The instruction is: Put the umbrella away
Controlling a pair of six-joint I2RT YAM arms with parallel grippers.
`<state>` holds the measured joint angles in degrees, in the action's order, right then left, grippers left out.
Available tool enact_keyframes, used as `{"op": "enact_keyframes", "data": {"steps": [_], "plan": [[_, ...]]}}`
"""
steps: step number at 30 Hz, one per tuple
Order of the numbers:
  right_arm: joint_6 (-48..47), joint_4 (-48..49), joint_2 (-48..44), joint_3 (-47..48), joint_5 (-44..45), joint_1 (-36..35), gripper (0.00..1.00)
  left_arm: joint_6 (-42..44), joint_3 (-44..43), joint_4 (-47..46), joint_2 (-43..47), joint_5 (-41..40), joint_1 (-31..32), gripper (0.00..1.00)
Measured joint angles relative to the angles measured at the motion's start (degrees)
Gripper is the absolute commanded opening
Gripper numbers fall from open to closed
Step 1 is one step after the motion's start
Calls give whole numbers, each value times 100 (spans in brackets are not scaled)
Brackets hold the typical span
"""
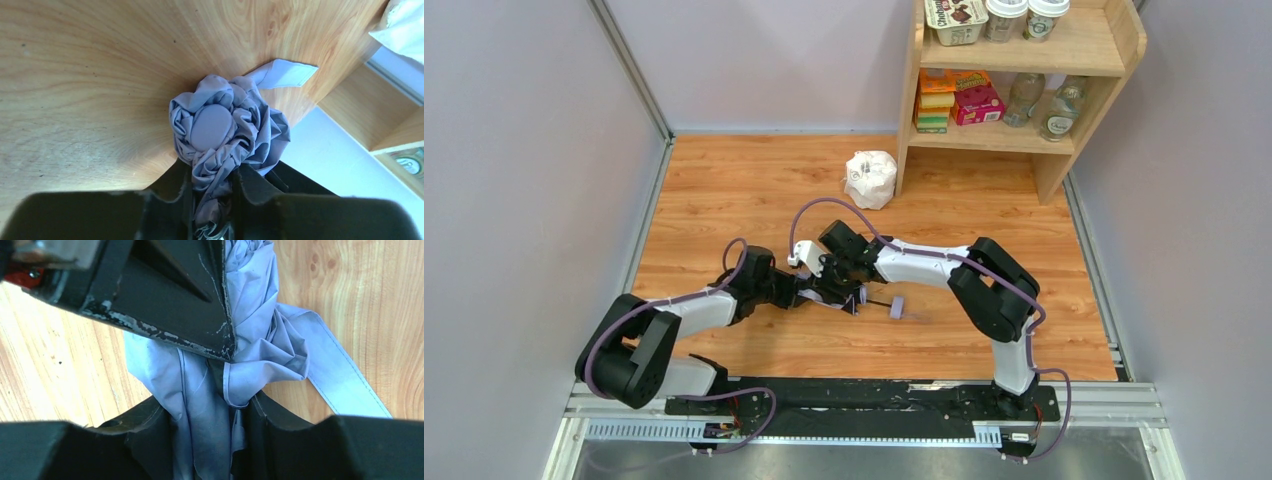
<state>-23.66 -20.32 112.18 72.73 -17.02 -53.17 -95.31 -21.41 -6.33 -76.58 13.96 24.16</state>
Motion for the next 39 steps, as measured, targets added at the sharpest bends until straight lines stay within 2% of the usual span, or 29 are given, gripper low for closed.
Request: {"op": "enact_keyframes", "data": {"steps": [4,5,6,9,10,13,16,18,19,23,25,28,32,34,35,37,38,39], "plan": [[212,118,-13,-39,111,-7,0,-203,-13,0,-4,-59,-9,0],[273,155,-26,-63,138,-11,4,-195,-39,39,-35,-59,-9,0],[315,197,-46,-94,168,-17,13,-170,-72,79,-87,-50,-9,0],[479,382,-153,-256,308,-28,51,-13,-225,219,-264,55,-28,0],[533,426,-201,-321,350,-28,60,52,-264,234,-328,103,-22,0],[745,492,-439,-605,490,-35,76,232,-295,245,-446,282,-4,0],[957,337,-745,-839,656,-48,87,361,-339,302,-476,374,-4,0],[1093,286,-1071,-1023,826,-76,99,435,-413,400,-518,400,-9,0],[1143,306,-1281,-1130,905,-94,100,470,-455,450,-540,417,-15,0],[1191,737,-2186,-1661,1237,-306,100,590,-579,597,-638,509,-31,0],[1187,1080,-2321,-1836,1375,-448,100,636,-656,678,-693,568,-39,0],[1172,1624,-2037,-1912,1694,-656,99,710,-793,831,-756,621,-57,0],[1163,1998,-1493,-1915,2205,-872,85,789,-933,1058,-866,734,-107,0],[1182,2105,-1333,-1947,2437,-901,73,839,-964,1102,-901,789,-131,0],[1191,2140,-1279,-1954,2551,-901,64,850,-966,1106,-905,807,-138,0],[1200,2223,-1172,-1956,2667,-885,39,852,-968,1110,-909,817,-142,0],[1231,2277,-1110,-1954,2677,-863,21,852,-968,1110,-914,828,-146,0],[1276,2319,-1038,-1947,2649,-857,10,850,-975,1113,-920,831,-149,0]]}}
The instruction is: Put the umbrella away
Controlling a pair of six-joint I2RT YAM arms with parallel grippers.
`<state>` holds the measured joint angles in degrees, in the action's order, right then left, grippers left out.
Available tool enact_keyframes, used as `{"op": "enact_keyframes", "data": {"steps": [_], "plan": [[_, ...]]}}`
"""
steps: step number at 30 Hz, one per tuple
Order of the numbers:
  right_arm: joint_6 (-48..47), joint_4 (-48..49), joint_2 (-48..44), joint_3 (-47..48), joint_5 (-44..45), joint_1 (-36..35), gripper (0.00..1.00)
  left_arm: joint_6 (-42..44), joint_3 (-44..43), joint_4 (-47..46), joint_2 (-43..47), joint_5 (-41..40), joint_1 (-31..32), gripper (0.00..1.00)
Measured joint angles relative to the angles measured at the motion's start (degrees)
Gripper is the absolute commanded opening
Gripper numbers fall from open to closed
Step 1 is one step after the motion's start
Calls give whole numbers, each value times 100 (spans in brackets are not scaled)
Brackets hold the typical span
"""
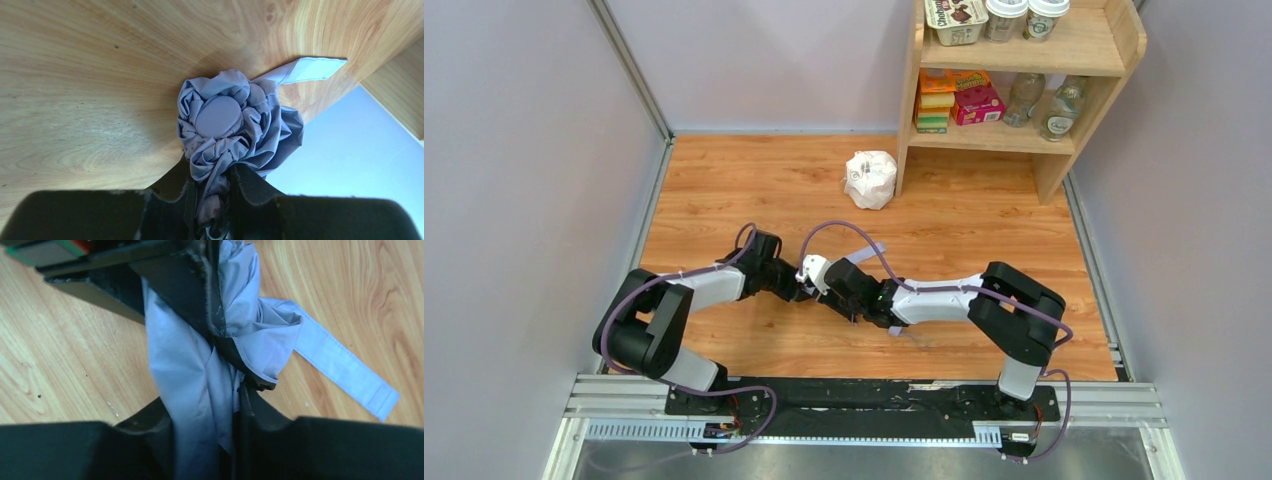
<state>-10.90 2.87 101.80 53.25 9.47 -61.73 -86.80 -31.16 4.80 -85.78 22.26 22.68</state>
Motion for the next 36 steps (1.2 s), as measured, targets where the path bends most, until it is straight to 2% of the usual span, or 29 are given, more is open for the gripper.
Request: {"op": "enact_keyframes", "data": {"steps": [1,7,10,11,14,21,26,32,36], "plan": [[55,4,35,22,39,-4,0,4,-15,24,-15,0,-11,0],[407,44,46,98,-398,225,0,28,-133,166,-61,-17,-105,0],[671,151,92,42,-979,496,0,81,-221,164,-90,-33,-111,36],[750,232,92,-9,-1130,564,0,114,-260,188,-94,-28,-114,43],[1080,699,116,-251,-1676,791,0,433,-424,304,-151,-74,-129,75],[1700,1652,479,-356,-2479,1056,0,1272,-643,741,125,-426,-369,76],[1869,1825,629,-280,-2743,1108,0,1858,-789,1438,1043,-782,-671,77],[1967,1829,691,-223,-2946,1191,0,2155,-693,1709,2308,-988,-743,77],[2015,1829,719,-203,-3062,1241,0,2223,-671,1803,2594,-1001,-745,78]]}}
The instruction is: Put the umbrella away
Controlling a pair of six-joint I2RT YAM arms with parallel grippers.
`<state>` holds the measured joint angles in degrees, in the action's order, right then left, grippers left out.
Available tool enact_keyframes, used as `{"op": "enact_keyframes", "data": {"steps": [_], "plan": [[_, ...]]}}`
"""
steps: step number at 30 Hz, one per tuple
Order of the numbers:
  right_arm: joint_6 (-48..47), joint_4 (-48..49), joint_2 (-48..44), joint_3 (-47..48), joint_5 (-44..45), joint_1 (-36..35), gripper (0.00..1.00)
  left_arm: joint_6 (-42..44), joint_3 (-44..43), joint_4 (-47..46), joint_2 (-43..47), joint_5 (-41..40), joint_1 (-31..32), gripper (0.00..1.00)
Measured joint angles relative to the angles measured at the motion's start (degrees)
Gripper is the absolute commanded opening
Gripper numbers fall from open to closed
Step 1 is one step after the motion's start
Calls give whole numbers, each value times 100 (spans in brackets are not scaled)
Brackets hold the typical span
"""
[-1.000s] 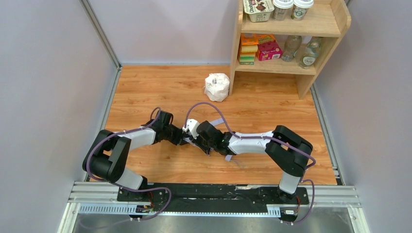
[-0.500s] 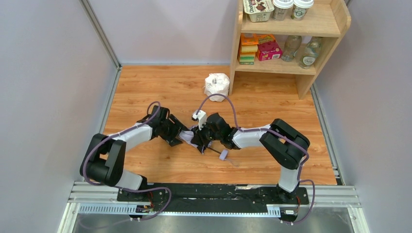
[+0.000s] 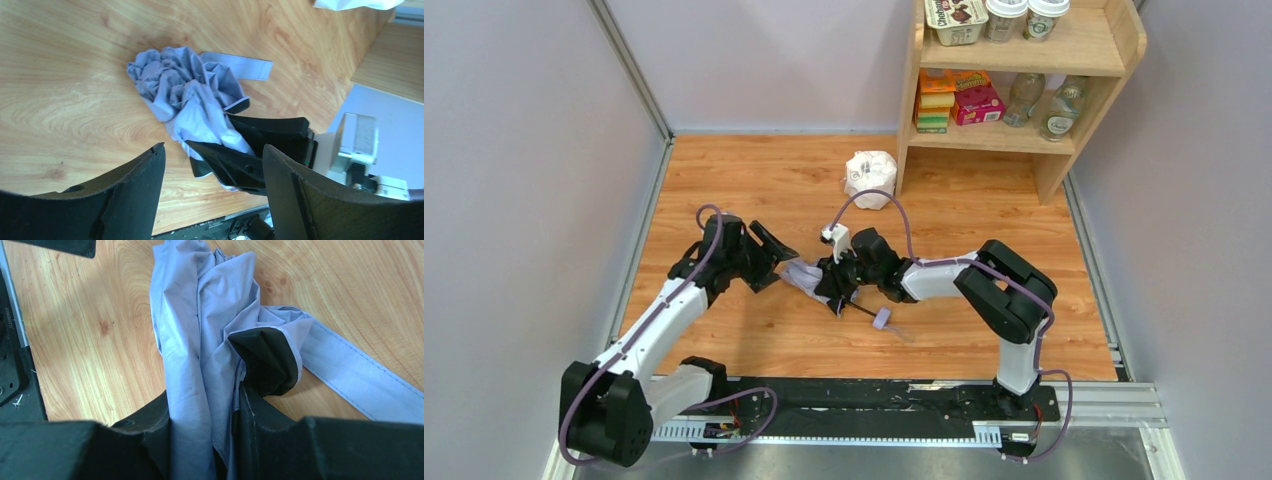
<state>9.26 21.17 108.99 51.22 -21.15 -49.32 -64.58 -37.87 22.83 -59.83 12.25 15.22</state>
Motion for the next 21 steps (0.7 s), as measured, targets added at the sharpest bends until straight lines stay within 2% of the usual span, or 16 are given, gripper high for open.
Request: {"op": "enact_keyframes", "data": {"steps": [8,17,21], "plan": [[44,-11,15,26,-96,39,0,-138,-120,313,-487,-20,83,78],[44,-57,70,114,-170,39,0,-269,192,-669,-973,-192,595,79],[39,-122,70,146,-177,42,0,-323,341,-820,-1202,-313,787,79]]}}
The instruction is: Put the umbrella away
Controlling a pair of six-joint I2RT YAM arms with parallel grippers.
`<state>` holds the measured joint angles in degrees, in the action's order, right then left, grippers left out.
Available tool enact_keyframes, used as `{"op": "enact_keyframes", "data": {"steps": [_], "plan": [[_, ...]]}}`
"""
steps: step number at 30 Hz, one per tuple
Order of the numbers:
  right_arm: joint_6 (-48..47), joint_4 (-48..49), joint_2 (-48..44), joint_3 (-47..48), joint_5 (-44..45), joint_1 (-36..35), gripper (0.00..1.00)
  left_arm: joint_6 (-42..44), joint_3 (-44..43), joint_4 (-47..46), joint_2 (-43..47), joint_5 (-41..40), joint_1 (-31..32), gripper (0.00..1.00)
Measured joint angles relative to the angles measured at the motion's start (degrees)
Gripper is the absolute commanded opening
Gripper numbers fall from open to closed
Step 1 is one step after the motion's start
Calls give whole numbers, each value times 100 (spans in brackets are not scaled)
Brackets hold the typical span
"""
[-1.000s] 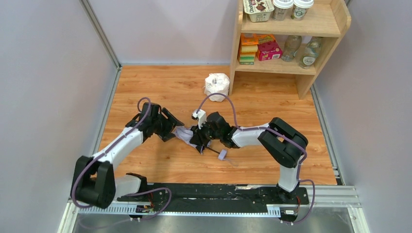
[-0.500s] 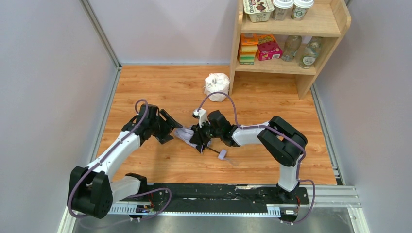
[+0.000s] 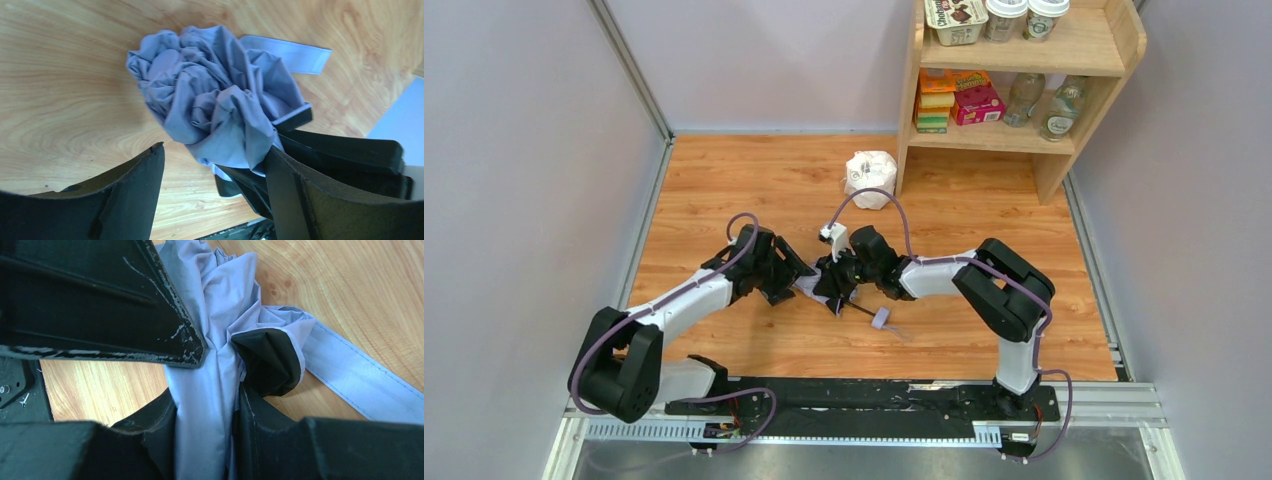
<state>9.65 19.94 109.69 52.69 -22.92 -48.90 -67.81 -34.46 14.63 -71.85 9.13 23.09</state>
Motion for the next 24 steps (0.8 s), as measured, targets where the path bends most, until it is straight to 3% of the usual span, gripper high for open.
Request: {"op": "enact_keyframes", "data": {"steps": [5,7,10,13,16,19,20,23,24], "plan": [[-2,-28,0,24,-22,0,0,22,33,55,-96,-358,76,74],[-4,-28,0,26,-33,0,0,26,96,-186,-214,-455,83,65],[-7,-35,7,39,-61,0,0,17,243,-828,-566,-400,87,39],[-35,-63,17,70,-4,33,0,-111,326,-1182,-750,-293,63,26],[-81,-118,26,107,0,90,0,-289,501,-1624,-782,-269,48,6],[-164,-264,15,197,57,94,2,-551,599,-1851,-835,-267,24,0],[-188,-350,0,236,114,94,8,-597,592,-1888,-887,-249,15,0],[-227,-763,-94,442,341,85,43,-643,542,-2055,-1078,-90,-9,0],[-240,-1008,-138,525,442,76,59,-638,505,-2094,-1182,0,-15,0]]}}
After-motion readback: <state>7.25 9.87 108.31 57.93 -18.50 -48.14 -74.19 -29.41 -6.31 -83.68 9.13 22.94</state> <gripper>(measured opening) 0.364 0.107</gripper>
